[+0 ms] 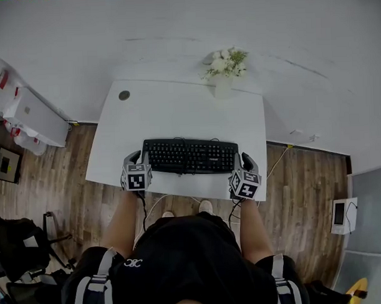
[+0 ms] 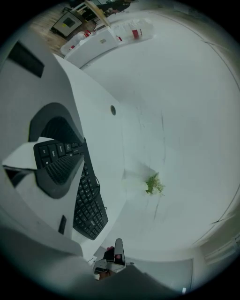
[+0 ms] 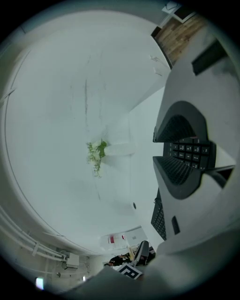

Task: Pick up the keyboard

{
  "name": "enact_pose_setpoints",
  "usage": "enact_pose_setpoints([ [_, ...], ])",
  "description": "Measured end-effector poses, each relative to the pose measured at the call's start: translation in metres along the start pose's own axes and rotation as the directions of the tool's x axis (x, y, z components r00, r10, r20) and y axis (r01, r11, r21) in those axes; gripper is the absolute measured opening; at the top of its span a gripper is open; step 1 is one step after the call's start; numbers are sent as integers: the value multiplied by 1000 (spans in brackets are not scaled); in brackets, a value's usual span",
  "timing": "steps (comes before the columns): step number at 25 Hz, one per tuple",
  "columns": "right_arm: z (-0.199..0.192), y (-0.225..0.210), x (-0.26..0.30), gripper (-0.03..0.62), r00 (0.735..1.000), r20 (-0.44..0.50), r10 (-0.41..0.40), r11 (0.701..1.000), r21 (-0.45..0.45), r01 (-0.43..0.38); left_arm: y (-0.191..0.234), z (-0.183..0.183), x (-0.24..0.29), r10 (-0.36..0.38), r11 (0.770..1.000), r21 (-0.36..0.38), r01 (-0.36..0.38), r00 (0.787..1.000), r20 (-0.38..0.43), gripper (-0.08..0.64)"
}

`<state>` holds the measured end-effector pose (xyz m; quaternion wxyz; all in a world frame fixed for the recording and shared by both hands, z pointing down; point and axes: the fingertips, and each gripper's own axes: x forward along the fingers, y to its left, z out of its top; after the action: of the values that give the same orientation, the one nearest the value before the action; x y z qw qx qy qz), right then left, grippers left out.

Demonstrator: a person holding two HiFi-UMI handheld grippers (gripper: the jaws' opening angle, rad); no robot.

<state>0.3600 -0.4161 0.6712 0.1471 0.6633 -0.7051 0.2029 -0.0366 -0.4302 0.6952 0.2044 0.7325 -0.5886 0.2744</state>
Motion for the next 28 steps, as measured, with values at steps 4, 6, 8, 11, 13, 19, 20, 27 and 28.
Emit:
enact_pose_setpoints([
  [4, -23, -9, 14, 100, 998, -69, -6, 1000, 7, 7, 4, -18, 15, -3, 1000, -14, 2, 998, -68, 103],
  [6, -31, -13, 20, 100, 996, -94, -9, 1000, 12, 10, 7, -27, 21, 1, 1000, -28, -4, 995, -97, 103],
  [8, -37, -18, 27, 100, 993, -116, -8, 1000, 18, 10, 12, -31, 28, 5, 999, -47, -11, 994, -111, 107],
  [11, -46, -24, 37, 117, 989, -147, -1, 1000, 23, 4, 19, -34, 34, 10, 996, -82, -20, 992, -126, 117],
  [13, -53, -27, 42, 117, 985, -172, 7, 1000, 30, -2, 22, -36, 40, -7, 995, -100, -7, 992, -130, 118],
  [19, -69, -30, 60, 131, 971, -227, 69, 995, 81, -52, 30, -44, 62, -60, 989, -143, 37, 985, -162, 139],
  [20, -73, -29, 62, 140, 968, -236, 82, 994, 86, -63, 31, -45, 64, -72, 987, -156, 47, 984, -161, 143],
  [27, -88, -31, 71, 143, 944, -296, 147, 986, 113, -119, 33, -45, 78, -224, 935, -304, 182, 969, -109, 143],
  [28, -88, -31, 72, 146, 940, -300, 160, 983, 133, -125, 33, -46, 80, -259, 918, -334, 213, 961, -100, 144],
])
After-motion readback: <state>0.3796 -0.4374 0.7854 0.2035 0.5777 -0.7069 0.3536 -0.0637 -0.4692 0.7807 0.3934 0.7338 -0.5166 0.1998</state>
